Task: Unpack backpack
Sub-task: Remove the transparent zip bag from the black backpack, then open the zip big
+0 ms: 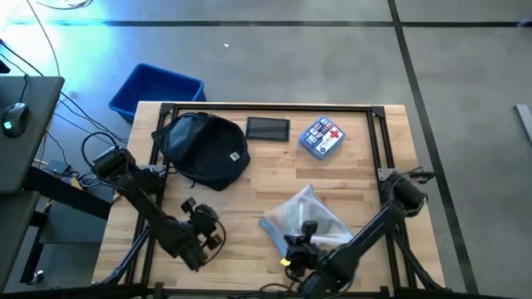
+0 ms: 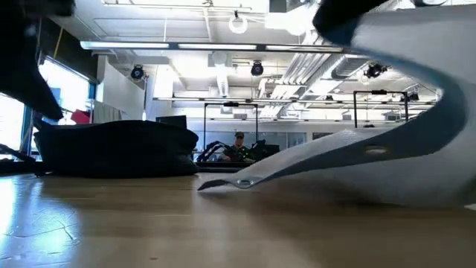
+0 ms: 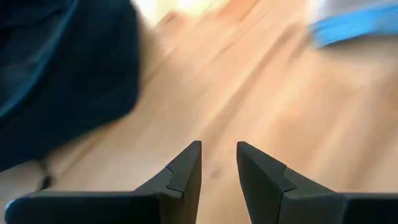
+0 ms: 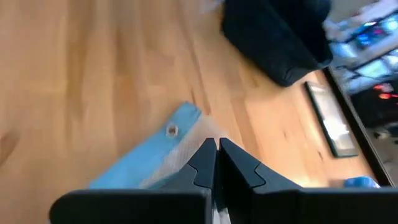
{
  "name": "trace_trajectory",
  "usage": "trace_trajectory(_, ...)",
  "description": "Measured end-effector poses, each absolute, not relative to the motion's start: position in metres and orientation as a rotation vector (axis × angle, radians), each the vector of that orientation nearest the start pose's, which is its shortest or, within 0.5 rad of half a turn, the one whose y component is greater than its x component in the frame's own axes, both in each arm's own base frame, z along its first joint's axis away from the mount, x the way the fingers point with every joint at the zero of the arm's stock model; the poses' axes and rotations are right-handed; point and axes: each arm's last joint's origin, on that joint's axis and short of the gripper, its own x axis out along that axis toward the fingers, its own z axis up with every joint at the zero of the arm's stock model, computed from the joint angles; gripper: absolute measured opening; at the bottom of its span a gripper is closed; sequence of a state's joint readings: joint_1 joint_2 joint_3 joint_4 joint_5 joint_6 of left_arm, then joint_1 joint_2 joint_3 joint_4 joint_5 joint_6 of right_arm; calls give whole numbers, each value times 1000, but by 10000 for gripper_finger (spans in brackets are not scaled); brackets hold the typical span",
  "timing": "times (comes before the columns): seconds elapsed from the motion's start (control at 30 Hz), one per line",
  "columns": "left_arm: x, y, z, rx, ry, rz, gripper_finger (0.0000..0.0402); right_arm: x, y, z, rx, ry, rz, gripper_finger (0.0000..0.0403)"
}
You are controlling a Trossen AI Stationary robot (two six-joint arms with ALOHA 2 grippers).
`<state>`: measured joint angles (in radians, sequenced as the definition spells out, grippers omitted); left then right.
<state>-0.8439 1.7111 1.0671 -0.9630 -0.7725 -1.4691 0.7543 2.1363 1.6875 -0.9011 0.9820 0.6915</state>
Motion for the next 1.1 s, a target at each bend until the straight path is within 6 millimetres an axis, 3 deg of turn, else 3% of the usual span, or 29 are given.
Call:
trace_trajectory(0.13,215,-209,183,-151,664,594,80,361,267,184,-325,606,-498,0)
trace_trajectory(0.33,229,-212,185,-173,626,539,80,403,254,190,-318,652,-143,4)
trace_trajectory(0.5,229,-213,185,-192,631,530,80,420,244,207,-349,570,37,61)
trace_trajectory(0.63,228,-216,185,-212,625,521,80,412,234,219,-402,639,49,132)
trace_trajectory(0.8,231,-226,188,-219,601,441,80,378,228,254,-393,748,42,194)
trace_trajectory(1.0,247,-246,203,-190,514,212,80,350,220,267,-340,892,-5,207)
trace_trajectory(1.1,255,-256,212,-186,476,57,80,346,218,248,-262,1023,102,201)
